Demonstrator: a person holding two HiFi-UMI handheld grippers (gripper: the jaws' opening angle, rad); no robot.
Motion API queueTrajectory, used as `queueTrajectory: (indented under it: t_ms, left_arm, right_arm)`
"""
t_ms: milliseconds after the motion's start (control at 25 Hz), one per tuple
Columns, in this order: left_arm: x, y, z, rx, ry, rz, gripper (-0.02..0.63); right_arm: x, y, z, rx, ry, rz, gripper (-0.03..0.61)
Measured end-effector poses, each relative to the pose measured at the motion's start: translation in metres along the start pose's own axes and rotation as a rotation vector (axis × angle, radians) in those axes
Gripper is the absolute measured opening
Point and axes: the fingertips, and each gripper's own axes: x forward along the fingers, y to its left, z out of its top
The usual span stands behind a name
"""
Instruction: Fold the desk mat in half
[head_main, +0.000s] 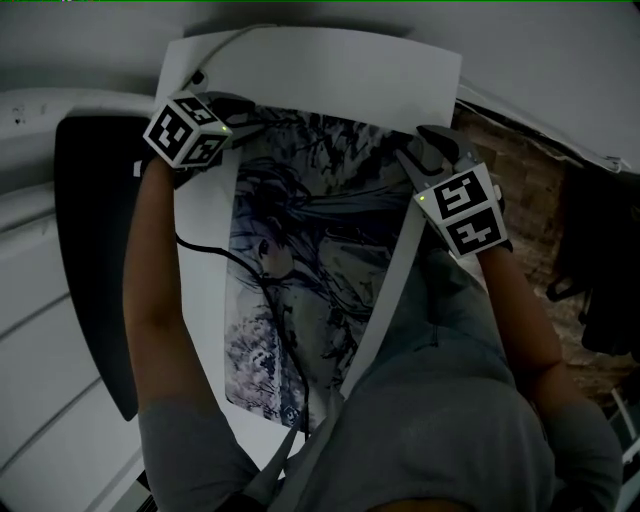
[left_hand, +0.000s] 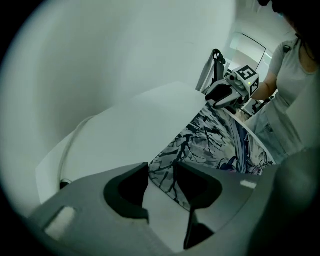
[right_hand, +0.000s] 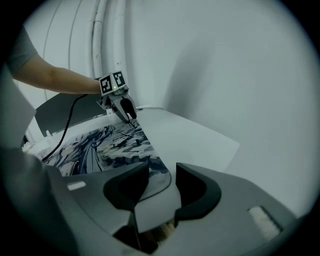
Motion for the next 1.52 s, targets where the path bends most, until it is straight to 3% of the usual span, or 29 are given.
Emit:
queueTrajectory:
  t_ms: [120,320,480,840,1240,1520]
  left_arm:
    - [0.002,-0.005,0.001,0.015,0.027,0.007,0.17]
    - [0.002,-0.02,0.0,-0.003,-0.01,-0.04,0.037]
    - [-0.001,-0.02,0.0,-0.056,-0.09,-0.036,0.037]
    - [-0.024,-0.033,-0.001,0.012,-0.082,0.058,0.037]
    - [-0.054,-0.067,-0.03,-0.049,-0.077,0.107,0.037]
    - [-0.065,-0.088,-0.045,-0.075,-0.071,0.17,0.034]
  right_arm:
    - [-0.001,0.001,-0.002,-0.006,0.003,0.0,0.139]
    - [-0.001,0.002,-0.001,-0.01,-0.007,0.007,0.119]
    - [-0.002,0.01,-0.001,-0.014,-0.033,0.03,0.03]
    - [-0.028,0.021,0.017,-0.007,-0.137,0.072,0.029]
    - [-0.057,0.048,0.029,-0.043,-0.224,0.182,0.028]
    - [-0.082,0.09,0.025,-0.143,-0.24,0.316,0.028]
